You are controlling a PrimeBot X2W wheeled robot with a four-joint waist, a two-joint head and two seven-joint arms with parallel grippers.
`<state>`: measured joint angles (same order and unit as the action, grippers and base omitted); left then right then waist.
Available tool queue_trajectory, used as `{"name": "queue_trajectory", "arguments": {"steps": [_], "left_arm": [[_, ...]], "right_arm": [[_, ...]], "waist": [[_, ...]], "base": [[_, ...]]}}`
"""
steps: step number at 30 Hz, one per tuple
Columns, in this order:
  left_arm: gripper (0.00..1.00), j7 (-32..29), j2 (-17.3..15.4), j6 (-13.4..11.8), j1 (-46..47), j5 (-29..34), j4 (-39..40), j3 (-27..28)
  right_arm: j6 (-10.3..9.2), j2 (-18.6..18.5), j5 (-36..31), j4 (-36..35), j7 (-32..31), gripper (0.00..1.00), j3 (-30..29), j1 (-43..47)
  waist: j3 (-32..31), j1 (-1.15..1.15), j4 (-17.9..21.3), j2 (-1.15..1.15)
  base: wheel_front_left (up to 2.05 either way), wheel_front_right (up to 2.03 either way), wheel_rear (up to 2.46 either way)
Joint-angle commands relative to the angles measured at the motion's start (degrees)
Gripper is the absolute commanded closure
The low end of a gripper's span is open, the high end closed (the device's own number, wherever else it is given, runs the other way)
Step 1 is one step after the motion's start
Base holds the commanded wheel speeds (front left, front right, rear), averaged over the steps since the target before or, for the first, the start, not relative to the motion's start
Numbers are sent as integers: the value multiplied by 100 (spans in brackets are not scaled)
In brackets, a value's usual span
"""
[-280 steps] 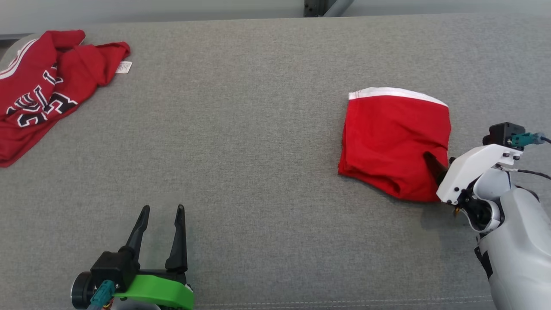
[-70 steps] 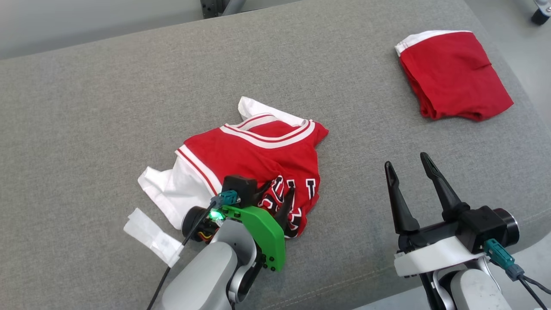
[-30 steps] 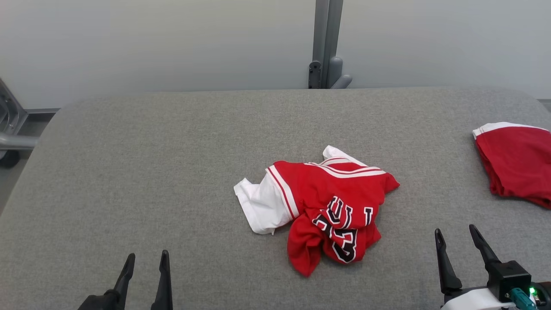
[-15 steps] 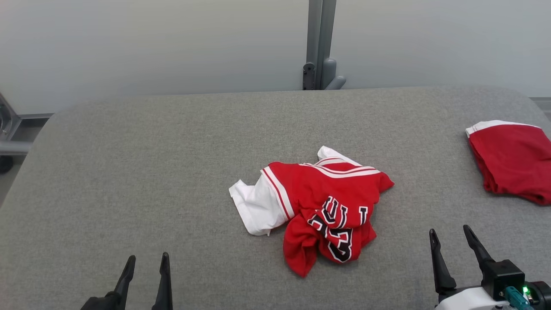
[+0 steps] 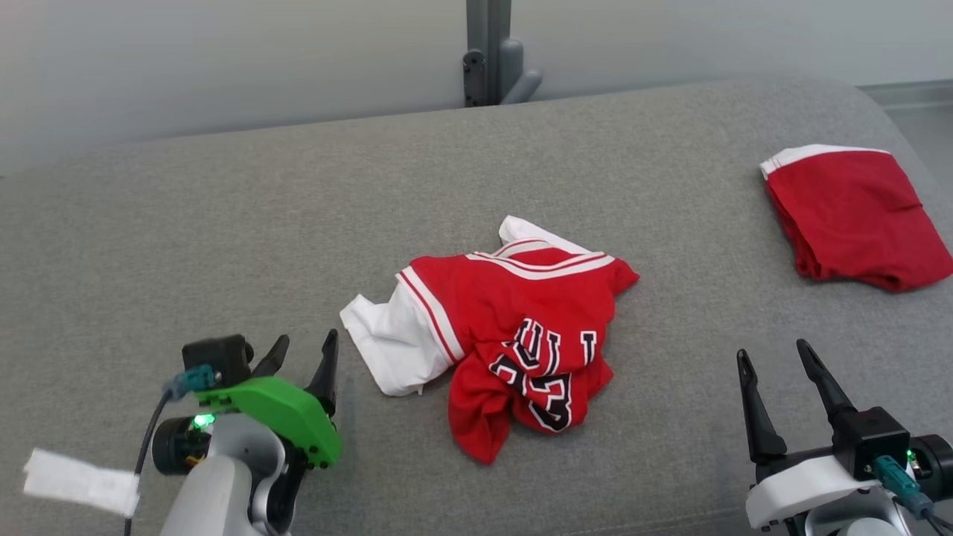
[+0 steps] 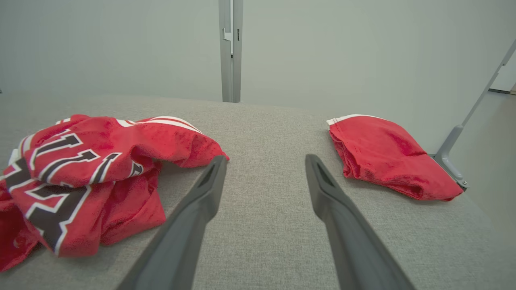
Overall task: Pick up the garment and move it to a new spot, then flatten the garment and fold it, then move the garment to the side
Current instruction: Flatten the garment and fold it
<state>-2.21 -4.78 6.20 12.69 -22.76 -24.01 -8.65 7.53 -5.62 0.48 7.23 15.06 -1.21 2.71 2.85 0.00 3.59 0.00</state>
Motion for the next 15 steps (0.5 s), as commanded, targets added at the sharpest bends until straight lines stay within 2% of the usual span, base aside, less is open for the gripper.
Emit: {"name": "queue_trajectory", "arguments": {"steps": [1, 7, 15], "left_arm": [[0, -293, 26, -23, 321, -181, -235, 35], [0, -1043, 18, -125, 1137, -282, -1246, -49], [0, -1164, -43, -233, 1417, -276, -2482, -95]], "right_arm": [[-9, -13, 68, -1, 16, 0, -19, -84], [-9, 21, 125, 53, 16, 0, -17, -268], [-9, 50, 136, 95, 16, 0, 10, -349]], "waist": [[430, 0, 396, 0], [655, 0, 715, 0], [671, 0, 919, 0]], "base": [[0, 0, 0], [0, 0, 0], [0, 0, 0]]}}
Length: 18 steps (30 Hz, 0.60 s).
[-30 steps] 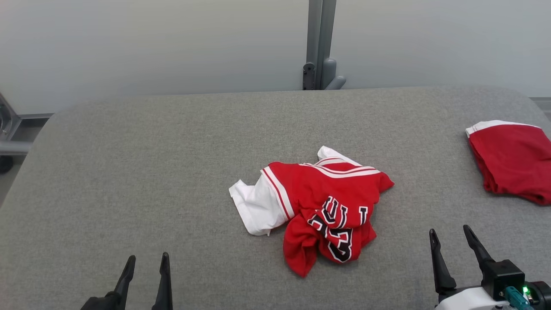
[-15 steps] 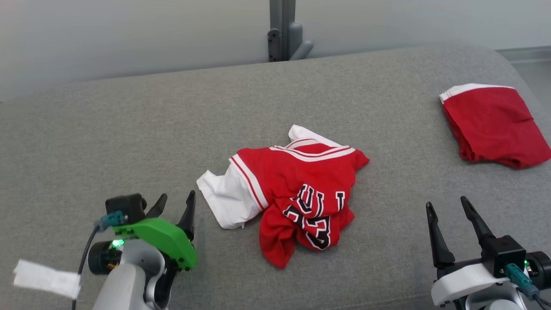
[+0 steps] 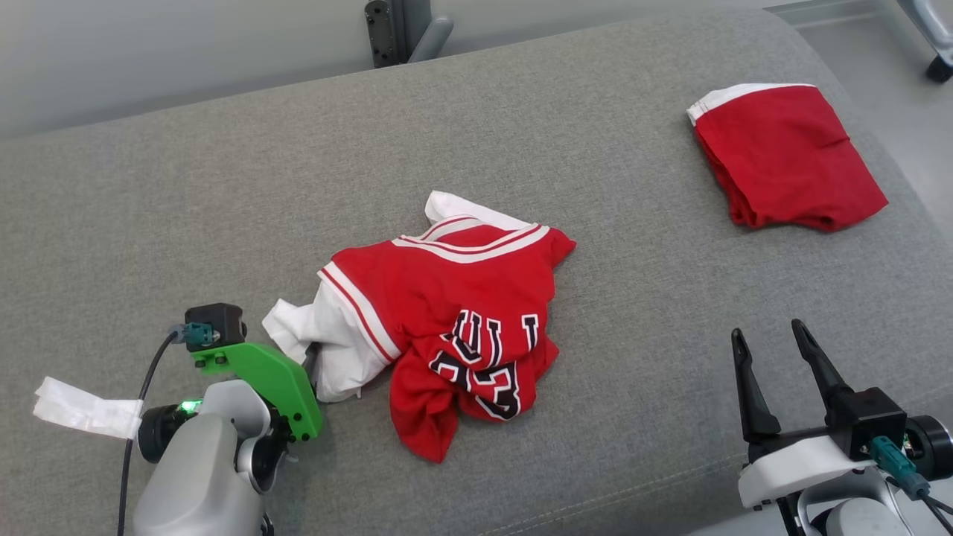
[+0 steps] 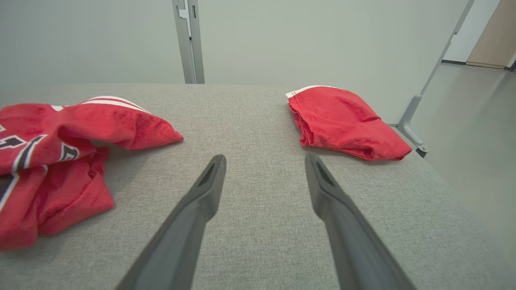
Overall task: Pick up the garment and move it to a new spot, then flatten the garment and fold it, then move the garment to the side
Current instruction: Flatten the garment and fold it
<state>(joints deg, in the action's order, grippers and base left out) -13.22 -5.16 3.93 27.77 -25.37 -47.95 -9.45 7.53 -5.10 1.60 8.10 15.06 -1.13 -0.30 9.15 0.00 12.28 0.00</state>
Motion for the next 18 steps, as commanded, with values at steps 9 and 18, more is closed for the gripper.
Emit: {"name": "queue_trajectory", "arguments": {"steps": [9, 18], "left_arm": [[100, 586, 134, 256, 261, -610, -155, 195], [100, 1310, -146, 13, 855, -927, 803, 798]], "right_arm": [[-9, 34, 32, -3, 16, 0, -155, 111], [-9, 6, 3, 2, 16, 0, -134, 243]], "waist": [[-89, 0, -218, 0], [-330, 0, -671, 0]], "base": [[0, 0, 0], [0, 0, 0]]}}
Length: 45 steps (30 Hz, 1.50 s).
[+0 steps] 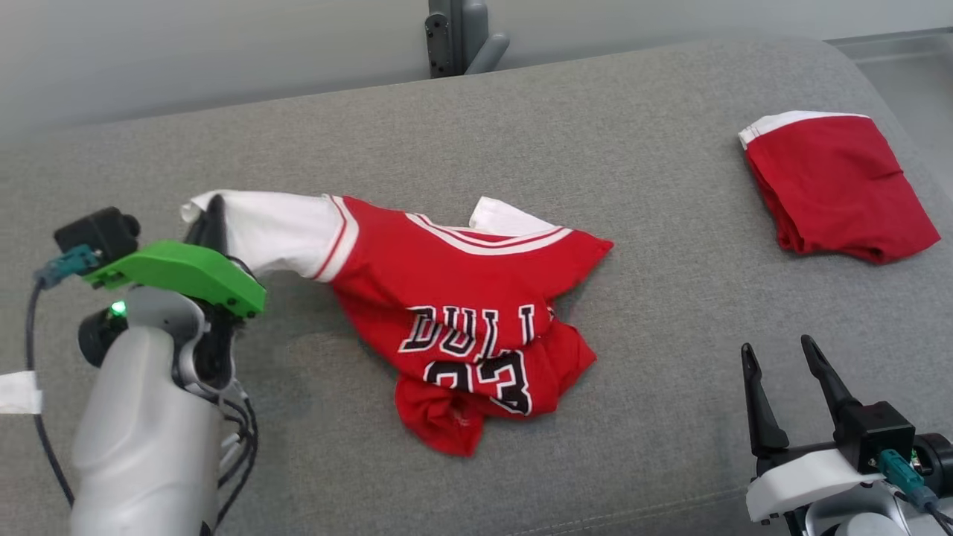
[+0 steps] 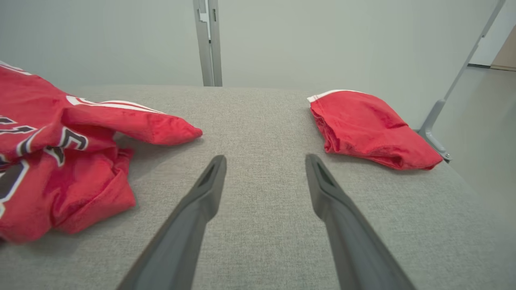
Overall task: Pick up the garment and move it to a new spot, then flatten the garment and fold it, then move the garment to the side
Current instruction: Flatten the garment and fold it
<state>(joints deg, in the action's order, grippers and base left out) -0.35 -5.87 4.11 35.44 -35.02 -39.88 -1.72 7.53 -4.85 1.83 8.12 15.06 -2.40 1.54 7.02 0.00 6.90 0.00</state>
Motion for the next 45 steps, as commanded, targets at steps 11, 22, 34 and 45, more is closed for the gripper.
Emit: {"name": "queue_trajectory", "arguments": {"steps": [11, 22, 34, 45], "left_arm": [[100, -5, -509, -498, 1014, 387, 917, 3], [100, -246, 152, -380, 1379, 490, 1235, -905], [100, 140, 276, -897, 1299, -1171, 1216, -4377], [0, 601, 280, -651, 1656, -2274, 833, -6763]], "right_arm": [[-9, -7, -27, 61, 16, 0, 114, 59], [-9, 43, 53, 141, 16, 0, 193, -9], [-9, 159, 258, 238, 16, 0, 409, -481], [-9, 194, 539, 426, 16, 0, 418, -630]], "waist": [[-362, 0, -249, 0], [-399, 0, 293, 0], [315, 0, 1480, 0], [644, 0, 1941, 0]], "base": [[0, 0, 0], [0, 0, 0], [0, 0, 0], [0, 0, 0]]}}
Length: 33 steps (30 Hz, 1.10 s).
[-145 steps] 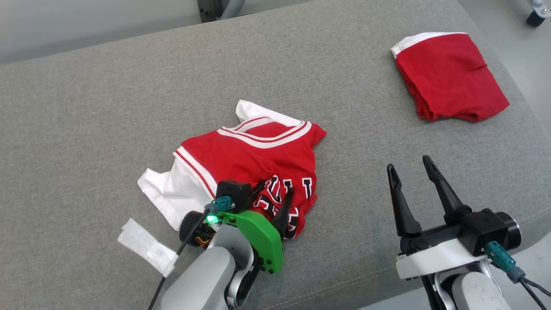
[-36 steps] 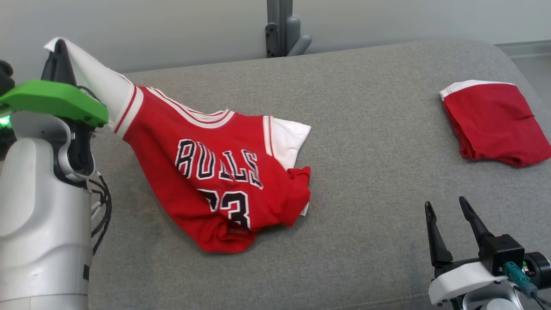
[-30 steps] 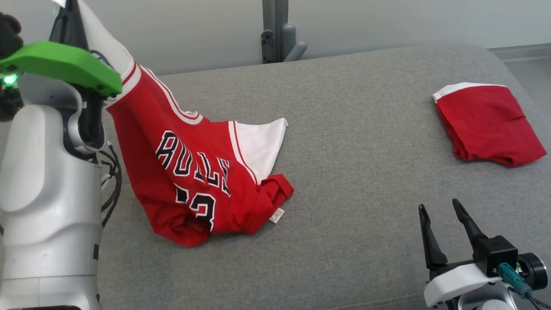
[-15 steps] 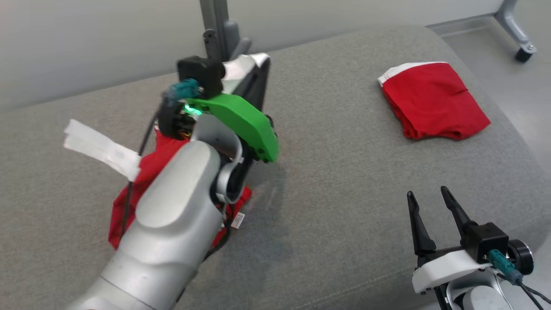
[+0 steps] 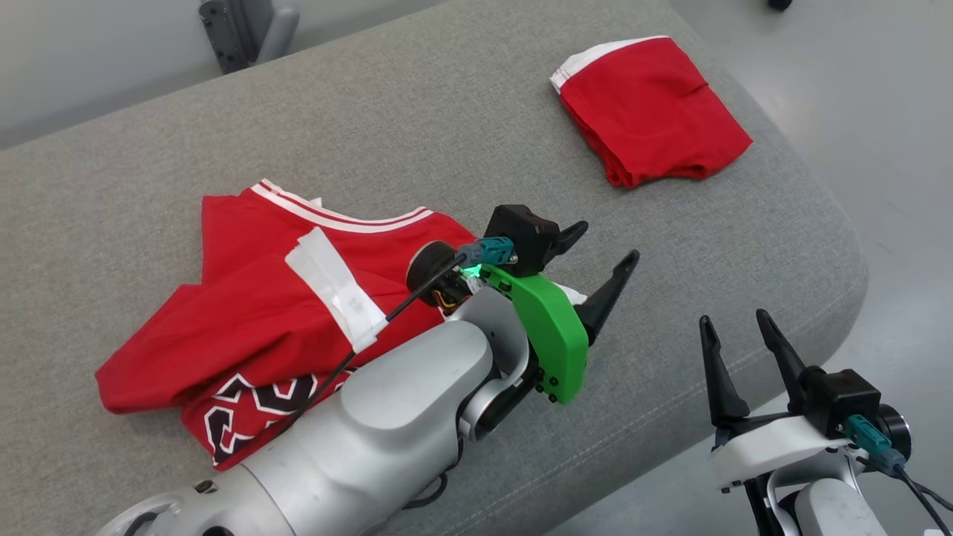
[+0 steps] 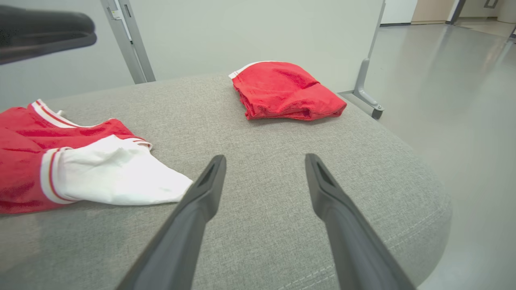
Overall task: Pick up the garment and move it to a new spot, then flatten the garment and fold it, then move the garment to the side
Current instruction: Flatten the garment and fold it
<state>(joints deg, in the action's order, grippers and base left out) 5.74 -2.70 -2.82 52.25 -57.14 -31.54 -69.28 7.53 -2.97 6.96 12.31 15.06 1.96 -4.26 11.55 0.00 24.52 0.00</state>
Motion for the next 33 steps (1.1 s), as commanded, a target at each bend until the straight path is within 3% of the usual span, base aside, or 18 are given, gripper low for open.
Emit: {"name": "queue_trajectory", "arguments": {"steps": [1, 6, 11, 18, 19, 24, 29, 30, 33], "left_arm": [[0, -36, -40, 74, -54, -228, 3, -72], [0, 213, -35, 73, -30, -471, 138, -281], [0, 638, -65, -193, -173, -427, 62, -228], [0, 902, -1137, -724, -919, -633, 350, 452], [0, 902, -1137, -724, -919, -633, 350, 452], [0, 942, -2112, -1028, -1595, -1059, 619, 1267], [0, 653, -2560, -860, -2147, -1791, 759, 1725], [0, 484, -2552, -681, -2305, -2179, 842, 1902], [0, 267, -2541, -517, -2465, -2547, 930, 2036]], "right_arm": [[-9, 7, 42, 11, 16, 0, -44, -26], [-9, 6, -25, -11, 16, 0, -157, 76], [-9, 4, -140, -168, 16, 0, -288, 214], [-9, 2, -298, -303, 16, 0, -436, 445], [-9, 2, -298, -303, 16, 0, -436, 445], [-9, 2, -358, -356, 16, 0, -484, 492], [-9, 2, -363, -320, 16, 0, -434, 496], [-9, 4, -384, -297, 16, 0, -389, 469], [-9, 0, -391, -267, 16, 0, -358, 428]], "waist": [[180, 0, 149, 0], [50, 0, -148, 0], [-190, 0, -564, 0], [-448, 0, -1132, 0], [-448, 0, -1132, 0], [-417, 0, -1423, 0], [-351, 0, -1553, 0], [-332, 0, -1559, 0], [-334, 0, -1530, 0]], "base": [[0, 0, 0], [0, 0, 0], [0, 0, 0], [0, 0, 0], [0, 0, 0], [0, 0, 0], [0, 0, 0], [0, 0, 0], [0, 0, 0]]}}
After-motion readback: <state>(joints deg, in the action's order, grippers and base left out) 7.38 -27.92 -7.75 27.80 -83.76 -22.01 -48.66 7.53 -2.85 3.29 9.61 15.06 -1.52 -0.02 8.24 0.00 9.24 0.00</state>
